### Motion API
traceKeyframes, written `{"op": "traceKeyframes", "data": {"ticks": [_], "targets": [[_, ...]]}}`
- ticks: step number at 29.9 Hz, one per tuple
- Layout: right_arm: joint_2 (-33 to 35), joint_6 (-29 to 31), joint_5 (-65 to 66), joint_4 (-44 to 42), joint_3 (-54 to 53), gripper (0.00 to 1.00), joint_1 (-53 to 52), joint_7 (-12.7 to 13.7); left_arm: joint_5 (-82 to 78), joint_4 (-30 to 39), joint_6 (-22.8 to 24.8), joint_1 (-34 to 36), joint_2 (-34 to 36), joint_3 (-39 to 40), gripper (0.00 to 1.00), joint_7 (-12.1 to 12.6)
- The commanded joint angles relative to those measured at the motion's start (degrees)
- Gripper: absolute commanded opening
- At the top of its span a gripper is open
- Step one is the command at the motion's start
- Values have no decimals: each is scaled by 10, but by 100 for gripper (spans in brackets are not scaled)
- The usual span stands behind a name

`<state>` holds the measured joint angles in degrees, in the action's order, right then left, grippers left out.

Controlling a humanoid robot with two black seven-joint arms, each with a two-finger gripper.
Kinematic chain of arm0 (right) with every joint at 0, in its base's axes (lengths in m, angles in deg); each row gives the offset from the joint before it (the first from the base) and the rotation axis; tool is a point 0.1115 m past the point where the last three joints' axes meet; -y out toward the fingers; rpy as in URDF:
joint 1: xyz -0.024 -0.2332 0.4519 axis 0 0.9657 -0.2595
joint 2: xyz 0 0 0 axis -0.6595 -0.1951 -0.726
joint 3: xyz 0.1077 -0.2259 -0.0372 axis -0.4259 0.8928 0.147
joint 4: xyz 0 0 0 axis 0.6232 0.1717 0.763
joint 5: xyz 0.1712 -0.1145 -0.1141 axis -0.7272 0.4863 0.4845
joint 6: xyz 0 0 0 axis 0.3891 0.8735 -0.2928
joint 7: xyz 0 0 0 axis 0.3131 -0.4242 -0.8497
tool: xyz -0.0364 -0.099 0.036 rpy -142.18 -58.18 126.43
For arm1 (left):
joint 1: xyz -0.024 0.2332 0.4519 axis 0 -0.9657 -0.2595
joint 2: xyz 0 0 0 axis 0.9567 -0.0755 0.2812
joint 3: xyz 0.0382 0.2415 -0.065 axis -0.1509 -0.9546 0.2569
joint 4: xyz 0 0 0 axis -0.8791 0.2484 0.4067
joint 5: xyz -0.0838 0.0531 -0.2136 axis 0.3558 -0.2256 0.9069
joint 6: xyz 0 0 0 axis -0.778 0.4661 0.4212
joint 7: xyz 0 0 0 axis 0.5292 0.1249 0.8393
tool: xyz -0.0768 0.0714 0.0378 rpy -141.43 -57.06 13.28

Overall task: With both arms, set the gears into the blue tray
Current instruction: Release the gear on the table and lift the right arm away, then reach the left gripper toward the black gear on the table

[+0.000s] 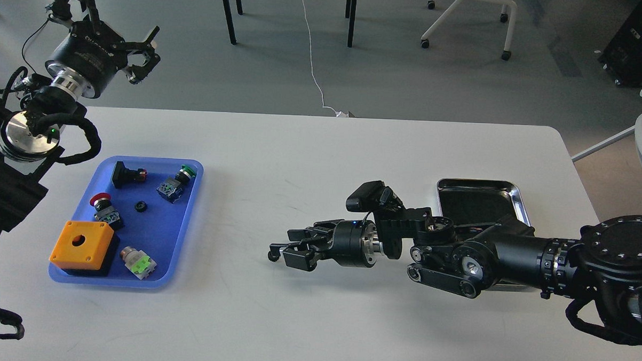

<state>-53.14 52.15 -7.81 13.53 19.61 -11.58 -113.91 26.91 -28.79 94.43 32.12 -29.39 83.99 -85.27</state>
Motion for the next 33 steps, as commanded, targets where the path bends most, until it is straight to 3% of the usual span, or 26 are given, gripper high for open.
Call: {"op": "traceKeyframes", "data": {"ticks": [1,11,16,24,31,33], "targets": [[37,8,-15,-1,-86,97,-2,0,-1,0,-2,2,2,0,98,2],[176,18,-154,3,-178,98,-5,0,-3,3,6,4,14,-1,98,1],[246,49,-273,3,-214,98,3,0,-99,48,7,3,32,-6,98,-6],[310,82,-464,0,-264,98,46,0,-271,194,7,-21,108,-21,98,-12],[333,145,-603,-9,-340,98,114,0,-407,355,6,-49,189,-66,98,-12],[334,180,-675,-17,-380,98,147,0,-488,433,-18,-65,203,-78,98,-12]]}}
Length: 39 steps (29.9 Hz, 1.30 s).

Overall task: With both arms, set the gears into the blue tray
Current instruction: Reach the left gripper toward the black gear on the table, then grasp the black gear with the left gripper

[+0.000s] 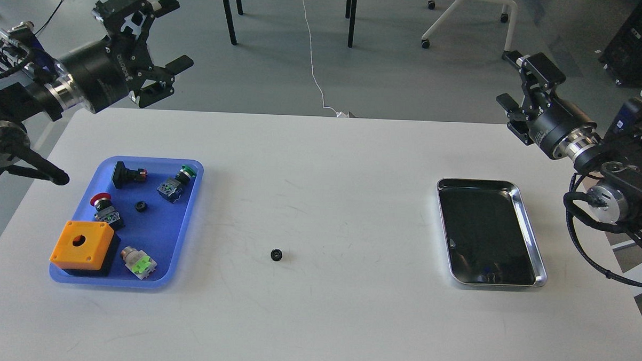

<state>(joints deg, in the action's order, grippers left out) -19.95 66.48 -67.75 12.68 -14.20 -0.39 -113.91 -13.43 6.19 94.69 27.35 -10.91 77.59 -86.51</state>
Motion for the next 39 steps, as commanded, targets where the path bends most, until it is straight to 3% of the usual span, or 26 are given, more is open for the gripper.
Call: {"op": "traceKeyframes", "data": {"ticks": [1,5,10,16,22,23,26,29,37,39], "targets": [[2,45,-106,-8,-57,98,49,0,-120,110,-26,-24,20,-19,98,0],[1,76,-195,-9,-119,98,93,0,-299,170,-34,-45,13,-33,98,-4],[-6,136,-251,-9,-218,98,155,0,-467,175,-33,-64,-34,-35,98,-46],[-26,174,-255,-9,-280,98,199,0,-697,178,-46,-66,-94,-66,98,-48],[-26,175,-255,-9,-280,98,199,0,-710,178,-50,-67,-96,-68,98,-48],[-25,187,-255,-8,-281,98,208,0,-938,138,-221,-93,-115,-188,98,-48],[-25,187,-255,-8,-281,98,214,0,-978,79,-297,-91,-137,-235,94,-48],[-26,187,-255,-6,-281,98,216,0,-978,38,-330,-94,-163,-249,92,-48],[-26,188,-255,-5,-282,98,216,0,-978,1,-334,-99,-181,-248,90,-50],[-27,188,-255,-5,-282,98,216,0,-978,-2,-334,-100,-180,-249,85,-50]]}}
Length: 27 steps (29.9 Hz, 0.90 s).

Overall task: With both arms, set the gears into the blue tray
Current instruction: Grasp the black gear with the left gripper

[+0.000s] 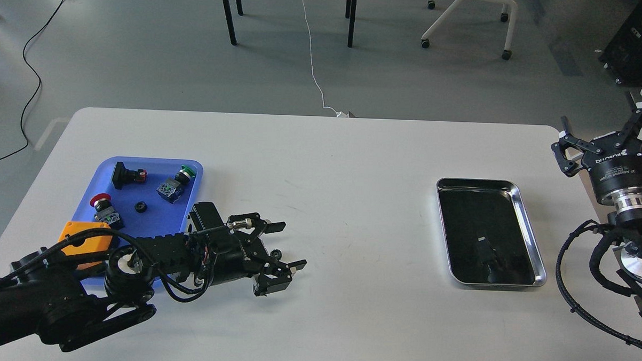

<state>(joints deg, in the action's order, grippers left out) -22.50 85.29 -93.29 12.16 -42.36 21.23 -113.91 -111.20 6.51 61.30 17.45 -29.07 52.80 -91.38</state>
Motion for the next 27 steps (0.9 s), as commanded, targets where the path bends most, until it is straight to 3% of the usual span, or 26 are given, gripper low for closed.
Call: {"op": "traceKeyframes", "data": {"ticks": [1,11,19,20,27], "targets": [[-1,0,0,0,-1,98,0,0,0,-6,0,-1,2,-3,81,-1],[-1,1,1,0,0,98,0,0,0,-30,3,-4,2,-5,48,-3],[0,1,1,0,0,98,0,0,0,-35,3,-9,2,-5,46,-3],[0,1,1,1,0,98,0,0,0,-42,3,-18,0,-5,41,-3],[0,1,1,1,1,98,-1,0,0,-42,1,-23,1,-5,36,-3]]}}
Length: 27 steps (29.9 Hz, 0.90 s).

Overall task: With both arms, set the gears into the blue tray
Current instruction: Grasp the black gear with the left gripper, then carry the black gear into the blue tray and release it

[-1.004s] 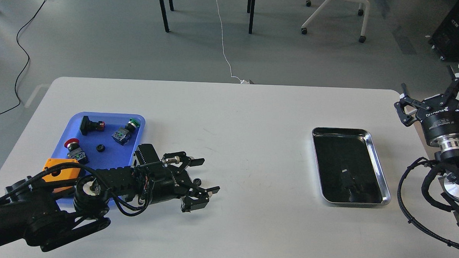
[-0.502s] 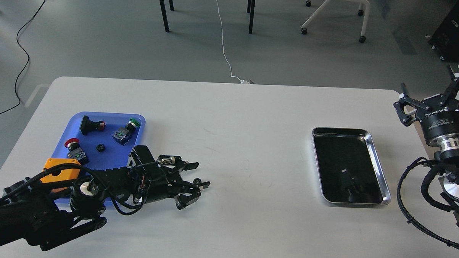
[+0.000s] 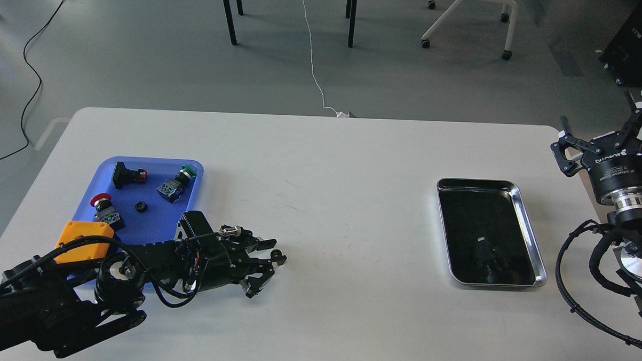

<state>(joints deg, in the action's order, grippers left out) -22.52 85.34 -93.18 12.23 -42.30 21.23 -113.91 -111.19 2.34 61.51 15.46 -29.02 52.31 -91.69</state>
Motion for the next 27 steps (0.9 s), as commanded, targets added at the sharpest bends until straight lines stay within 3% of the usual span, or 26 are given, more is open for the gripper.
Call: {"op": "traceKeyframes", "data": {"ticks": [1,11,17,22,27], "targets": [[0,0,0,0,0,98,0,0,0,0,-1,-7,0,0,36,0],[0,0,0,-1,0,98,-1,0,0,3,-3,-8,1,10,20,0],[0,0,0,-1,0,98,-2,0,0,14,-17,-1,11,33,18,-1],[2,0,0,-1,1,98,-2,0,33,32,-34,15,79,48,19,-5],[3,0,0,0,1,98,-4,0,135,25,-35,40,164,44,19,-36]]}}
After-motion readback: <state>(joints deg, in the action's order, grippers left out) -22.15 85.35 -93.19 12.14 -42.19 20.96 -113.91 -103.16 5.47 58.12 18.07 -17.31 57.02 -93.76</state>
